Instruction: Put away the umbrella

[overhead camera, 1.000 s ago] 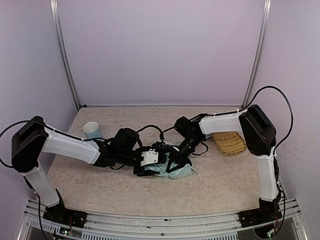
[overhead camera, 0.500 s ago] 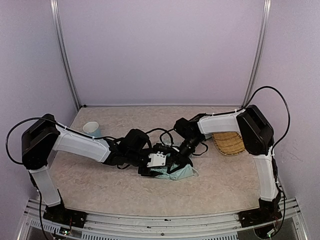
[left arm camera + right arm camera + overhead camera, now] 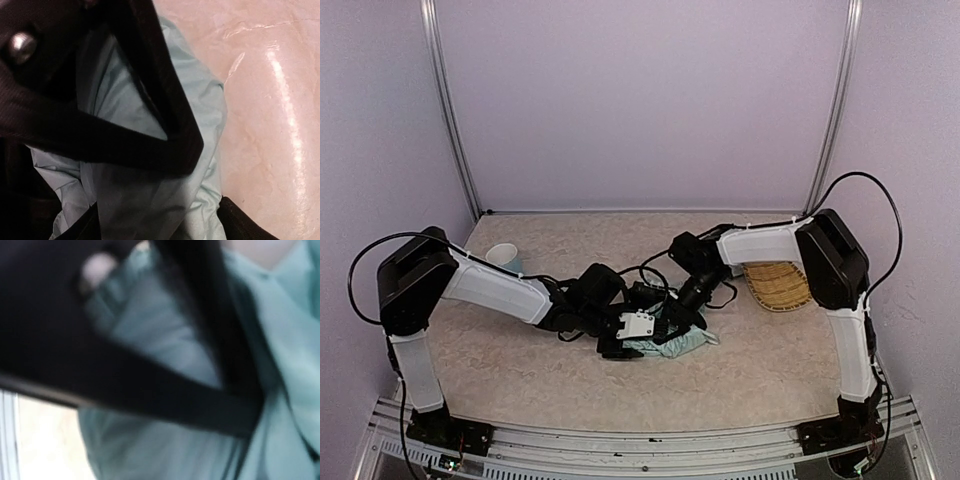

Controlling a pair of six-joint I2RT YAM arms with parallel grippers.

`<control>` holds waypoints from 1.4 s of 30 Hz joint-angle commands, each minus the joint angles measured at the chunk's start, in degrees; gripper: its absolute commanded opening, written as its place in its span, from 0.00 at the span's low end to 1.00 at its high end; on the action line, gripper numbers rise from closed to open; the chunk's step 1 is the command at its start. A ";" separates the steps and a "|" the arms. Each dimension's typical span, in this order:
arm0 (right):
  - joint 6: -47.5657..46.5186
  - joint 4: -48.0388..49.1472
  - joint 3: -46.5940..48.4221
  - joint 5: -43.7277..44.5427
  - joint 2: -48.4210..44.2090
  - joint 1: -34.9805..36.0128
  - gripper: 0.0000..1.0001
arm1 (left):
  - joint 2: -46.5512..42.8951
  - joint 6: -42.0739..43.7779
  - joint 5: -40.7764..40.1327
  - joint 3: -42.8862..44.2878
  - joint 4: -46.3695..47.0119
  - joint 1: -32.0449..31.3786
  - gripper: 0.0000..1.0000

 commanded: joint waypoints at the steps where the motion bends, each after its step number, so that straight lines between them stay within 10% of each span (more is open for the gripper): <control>1: 7.10 6.50 -0.75 12.78 -2.42 -2.99 0.53 | 4.58 -3.47 -5.80 1.92 -10.71 -0.27 0.63; 15: 19.86 29.34 -25.58 12.57 -31.94 -8.83 0.77 | 12.92 -13.83 -4.34 13.65 -22.13 2.63 0.35; 35: 29.46 46.61 -39.38 8.24 -28.79 -7.30 0.18 | 11.13 -17.55 1.53 11.55 -18.50 3.86 0.24; 42: 29.43 48.03 -39.03 6.40 -26.92 -6.09 0.00 | 12.25 -21.40 1.80 12.99 -17.41 4.93 0.00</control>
